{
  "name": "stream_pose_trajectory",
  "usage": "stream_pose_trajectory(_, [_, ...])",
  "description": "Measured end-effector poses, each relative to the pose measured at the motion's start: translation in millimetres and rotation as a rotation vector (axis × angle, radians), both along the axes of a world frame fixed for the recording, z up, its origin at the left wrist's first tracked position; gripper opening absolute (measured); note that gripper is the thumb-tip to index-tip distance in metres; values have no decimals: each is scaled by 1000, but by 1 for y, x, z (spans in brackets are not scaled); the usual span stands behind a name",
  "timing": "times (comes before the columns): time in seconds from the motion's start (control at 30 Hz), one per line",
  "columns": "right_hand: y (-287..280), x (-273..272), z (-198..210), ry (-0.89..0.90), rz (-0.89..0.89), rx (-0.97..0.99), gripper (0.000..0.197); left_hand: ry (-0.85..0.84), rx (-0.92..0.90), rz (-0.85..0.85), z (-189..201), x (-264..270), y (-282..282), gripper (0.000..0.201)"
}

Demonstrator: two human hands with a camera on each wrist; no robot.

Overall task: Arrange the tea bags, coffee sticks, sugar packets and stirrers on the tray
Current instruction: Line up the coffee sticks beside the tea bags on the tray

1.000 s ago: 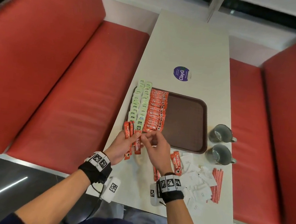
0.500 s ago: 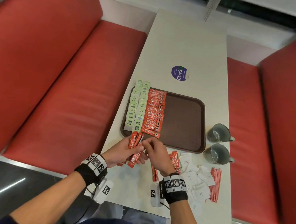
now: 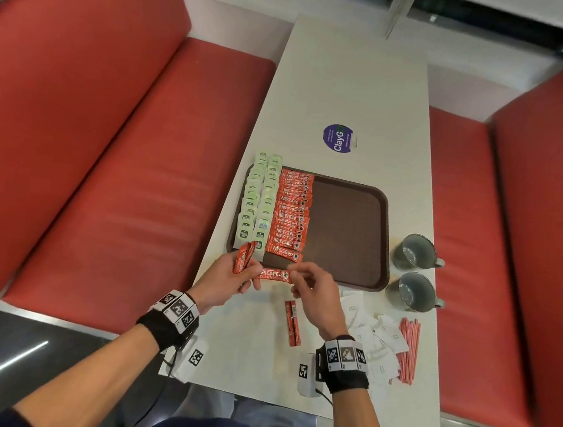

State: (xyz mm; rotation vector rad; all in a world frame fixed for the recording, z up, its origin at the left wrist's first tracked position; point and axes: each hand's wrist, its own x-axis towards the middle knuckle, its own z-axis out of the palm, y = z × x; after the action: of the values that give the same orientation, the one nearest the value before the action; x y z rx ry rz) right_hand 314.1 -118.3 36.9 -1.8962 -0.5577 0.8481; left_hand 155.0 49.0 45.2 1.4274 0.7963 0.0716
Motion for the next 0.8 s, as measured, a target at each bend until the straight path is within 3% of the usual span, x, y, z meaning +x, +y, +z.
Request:
stream_pose_trajectory(0.2, [2, 17, 0, -207, 185, -137, 7, -15, 100, -1, -8, 7, 4, 14])
stream_pose_trajectory(0.37, [3, 43, -6, -322, 66, -174, 5, 86, 344, 63, -19, 9, 12, 21])
stream_pose_trajectory(0.47, [9, 55, -20, -345, 43, -215, 5, 108, 430, -54, -23, 13, 8, 23])
stream_pose_trajectory(0.6, [24, 58, -40, -347, 138, -314, 6, 89, 650, -293, -32, 26, -7, 14])
stream_pose_trajectory(0.7, [30, 58, -50, -363, 137, -356, 7, 98, 812, -426, -38, 39, -21, 35])
stream_pose_trajectory(0.8, [35, 60, -54, -405, 118, -390, 9, 105, 967, -526, -44, 49, -28, 44])
